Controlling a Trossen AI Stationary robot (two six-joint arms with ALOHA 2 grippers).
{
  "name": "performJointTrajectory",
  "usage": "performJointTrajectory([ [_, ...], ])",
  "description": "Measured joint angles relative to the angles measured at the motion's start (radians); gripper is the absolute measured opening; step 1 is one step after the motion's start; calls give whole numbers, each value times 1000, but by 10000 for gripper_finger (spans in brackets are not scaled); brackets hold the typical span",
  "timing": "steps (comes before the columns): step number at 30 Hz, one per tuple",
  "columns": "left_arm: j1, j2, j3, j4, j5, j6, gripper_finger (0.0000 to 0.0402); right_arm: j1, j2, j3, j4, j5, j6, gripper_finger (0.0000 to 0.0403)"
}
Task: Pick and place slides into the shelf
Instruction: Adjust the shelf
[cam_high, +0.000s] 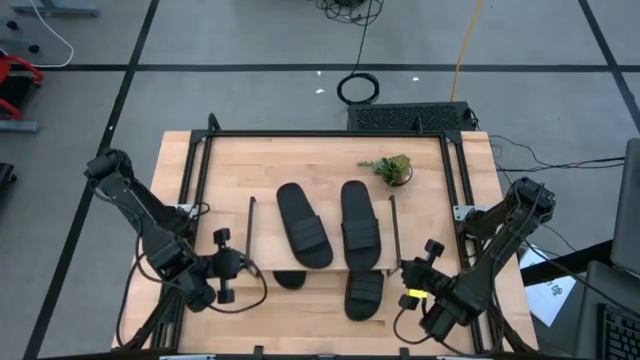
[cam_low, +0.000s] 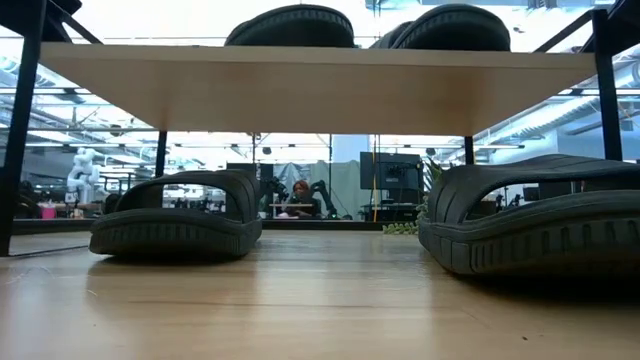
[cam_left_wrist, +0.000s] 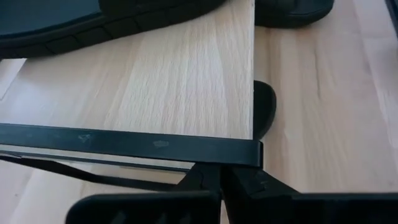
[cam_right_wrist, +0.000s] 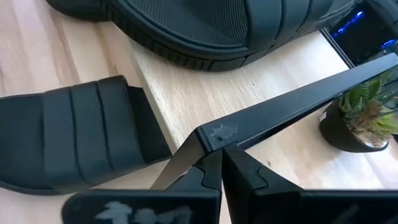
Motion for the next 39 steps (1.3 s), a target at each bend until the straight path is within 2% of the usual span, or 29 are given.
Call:
performJointTrajectory([
  [9, -7, 51, 19, -12, -5, -8, 0, 2, 0, 1, 3, 1, 3, 0],
  [13, -8, 54, 21, -37, -5, -50, 0, 2, 0, 2, -16, 0, 53, 0],
  [24, -37, 39, 96, -247, 5, -115, 1, -1, 2, 4, -30, -5, 81, 0],
  [35, -37, 38, 96, -180, 70, -89, 23, -1, 2, 3, -37, -15, 78, 0],
  [39, -33, 46, 96, -165, 81, -65, 18, -1, 2, 3, -38, -12, 79, 0],
])
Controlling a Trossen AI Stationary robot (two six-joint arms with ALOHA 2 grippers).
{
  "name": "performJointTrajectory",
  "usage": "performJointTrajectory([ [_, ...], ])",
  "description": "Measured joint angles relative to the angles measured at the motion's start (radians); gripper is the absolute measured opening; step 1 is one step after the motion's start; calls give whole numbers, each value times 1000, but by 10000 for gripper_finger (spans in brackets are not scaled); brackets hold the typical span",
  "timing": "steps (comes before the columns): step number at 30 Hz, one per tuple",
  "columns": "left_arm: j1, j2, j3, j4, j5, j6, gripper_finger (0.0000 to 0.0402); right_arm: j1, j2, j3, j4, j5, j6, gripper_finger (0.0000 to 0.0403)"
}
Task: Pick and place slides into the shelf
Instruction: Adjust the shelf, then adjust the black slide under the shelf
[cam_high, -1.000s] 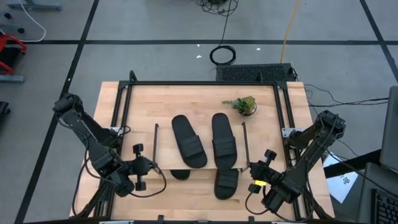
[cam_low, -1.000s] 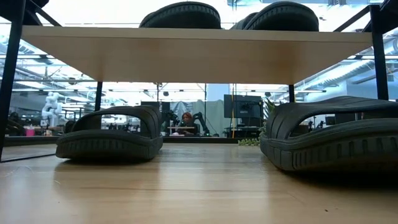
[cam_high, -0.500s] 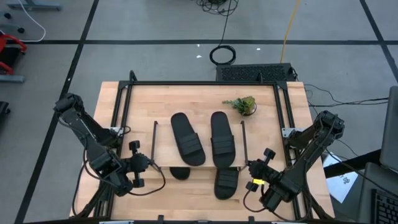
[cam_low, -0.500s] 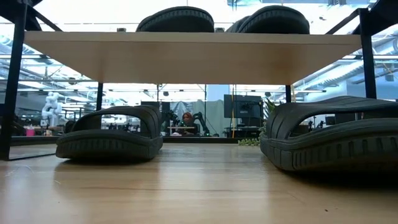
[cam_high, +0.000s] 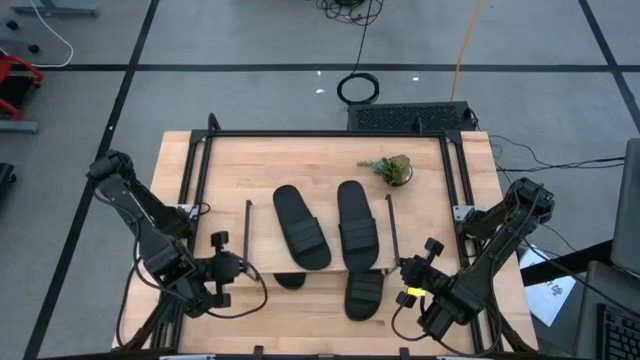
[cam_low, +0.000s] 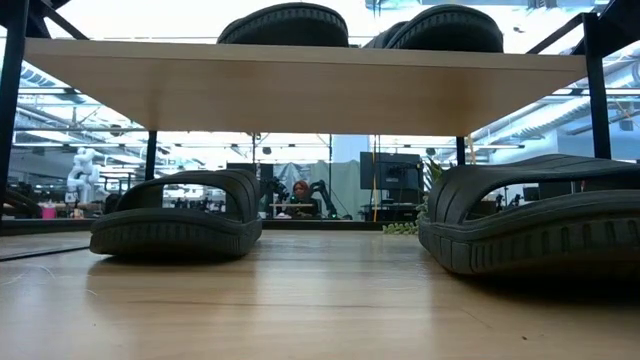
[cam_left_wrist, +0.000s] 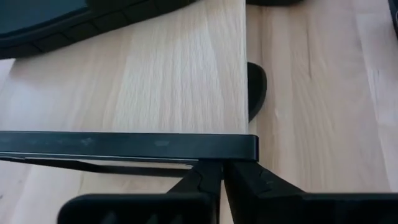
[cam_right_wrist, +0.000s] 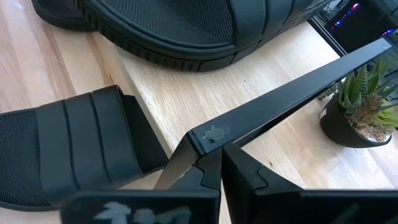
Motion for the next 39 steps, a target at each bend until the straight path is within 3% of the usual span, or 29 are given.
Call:
performJointTrajectory([
  [5, 10, 1, 0, 0, 25, 3, 2, 0, -1, 0, 2, -10, 2, 0],
  [24, -19, 1, 0, -72, 32, 7, 2, 1, -1, -2, -40, -54, 46, 0],
  [32, -70, 1, 0, -193, 26, -102, 1, 24, -3, -2, -204, -165, 131, 0],
  [36, -149, 0, 0, -281, -44, -211, 1, 86, -28, 3, -320, -260, 220, 0],
  [39, -224, 0, 0, -277, -128, -272, 0, 158, -48, 30, -300, -318, 230, 0],
])
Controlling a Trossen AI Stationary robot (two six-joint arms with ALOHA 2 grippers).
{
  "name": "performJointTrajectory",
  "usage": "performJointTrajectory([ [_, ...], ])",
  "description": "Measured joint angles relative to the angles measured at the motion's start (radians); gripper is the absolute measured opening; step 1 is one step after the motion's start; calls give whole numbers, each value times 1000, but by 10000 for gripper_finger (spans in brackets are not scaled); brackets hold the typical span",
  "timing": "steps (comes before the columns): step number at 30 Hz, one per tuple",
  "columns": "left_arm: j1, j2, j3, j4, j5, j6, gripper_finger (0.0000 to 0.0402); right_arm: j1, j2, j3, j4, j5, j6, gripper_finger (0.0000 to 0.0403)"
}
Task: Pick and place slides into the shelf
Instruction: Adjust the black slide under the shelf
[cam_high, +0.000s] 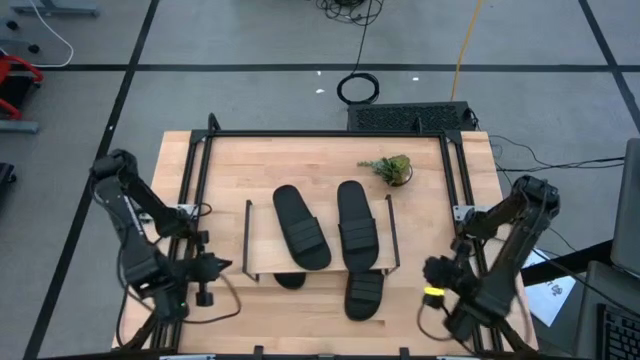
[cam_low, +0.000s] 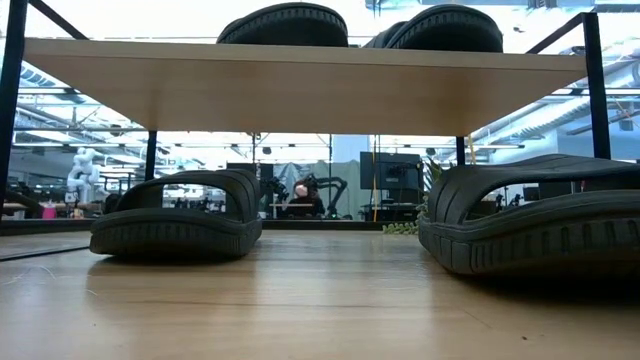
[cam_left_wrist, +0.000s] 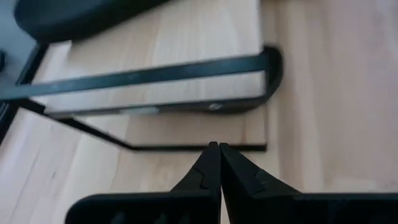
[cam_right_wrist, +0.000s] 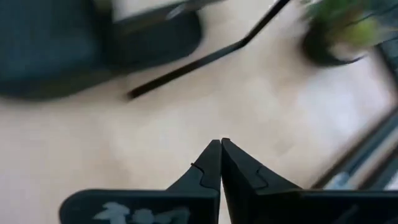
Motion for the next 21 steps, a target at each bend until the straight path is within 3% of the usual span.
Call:
performJointTrajectory([
  [3, -63, 2, 0, 16, -94, -46, 1, 77, -1, 30, 117, -49, -46, 0],
  [7, -110, 23, 0, 27, -176, -79, 1, 149, 25, 36, 478, 5, -202, 0],
  [15, -105, 91, 0, 29, -230, -87, 3, 161, 270, 36, 1189, 398, -785, 0],
  [21, -88, 119, -1, 30, -242, -91, 4, 105, 405, 35, 1394, 609, -1076, 0],
])
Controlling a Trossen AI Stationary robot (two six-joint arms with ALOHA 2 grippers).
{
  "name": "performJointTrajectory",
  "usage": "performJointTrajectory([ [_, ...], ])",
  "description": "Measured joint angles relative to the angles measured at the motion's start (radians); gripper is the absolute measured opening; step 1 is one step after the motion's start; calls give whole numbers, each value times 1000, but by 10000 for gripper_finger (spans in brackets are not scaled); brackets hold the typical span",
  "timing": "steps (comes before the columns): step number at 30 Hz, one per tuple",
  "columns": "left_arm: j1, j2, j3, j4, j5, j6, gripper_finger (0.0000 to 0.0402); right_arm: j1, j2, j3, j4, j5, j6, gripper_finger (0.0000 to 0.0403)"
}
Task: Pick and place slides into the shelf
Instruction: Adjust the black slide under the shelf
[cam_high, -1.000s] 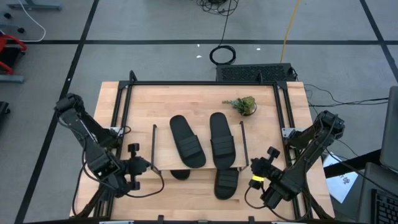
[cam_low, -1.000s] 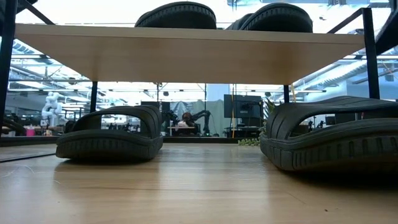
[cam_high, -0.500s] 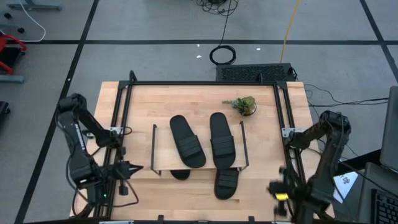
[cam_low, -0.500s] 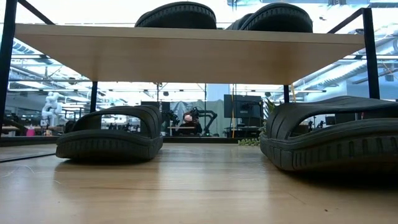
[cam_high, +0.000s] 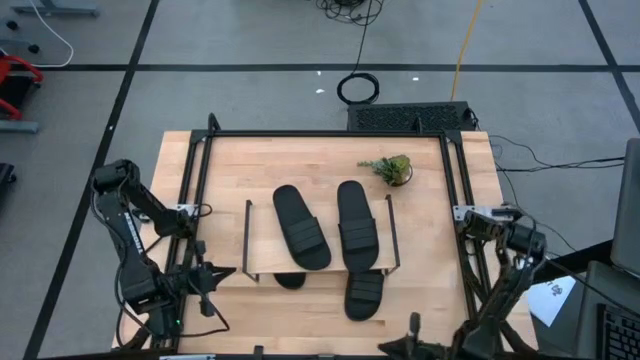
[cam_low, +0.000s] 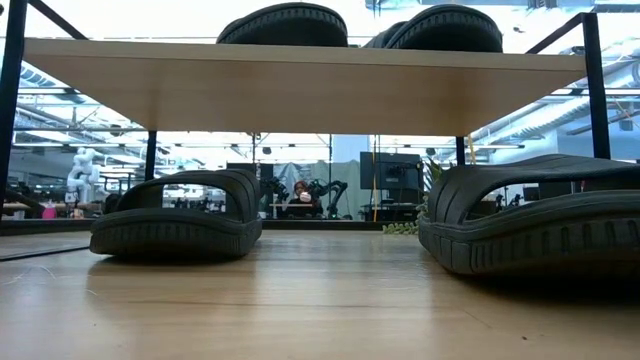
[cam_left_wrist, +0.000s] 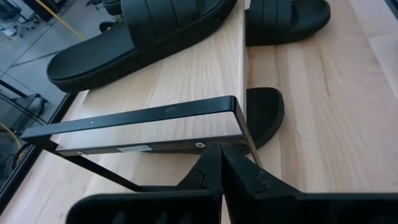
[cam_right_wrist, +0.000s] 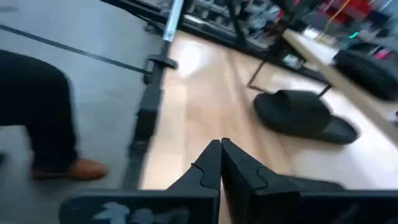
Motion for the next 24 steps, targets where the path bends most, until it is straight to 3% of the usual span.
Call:
performJointTrajectory([
  [3, 2, 10, 0, 0, 0, 0, 7, -49, 36, 0, 56, -14, -113, 0],
  [12, 1, 11, -1, 0, 0, 0, 8, -216, 40, 63, -18, -332, -123, 11],
  [17, 1, 11, -1, 0, 0, 0, 9, -256, 40, 150, -206, -459, -74, 61],
  [24, 1, 11, -1, 0, 1, 0, 7, -260, 43, 167, -445, -458, 136, 166],
])
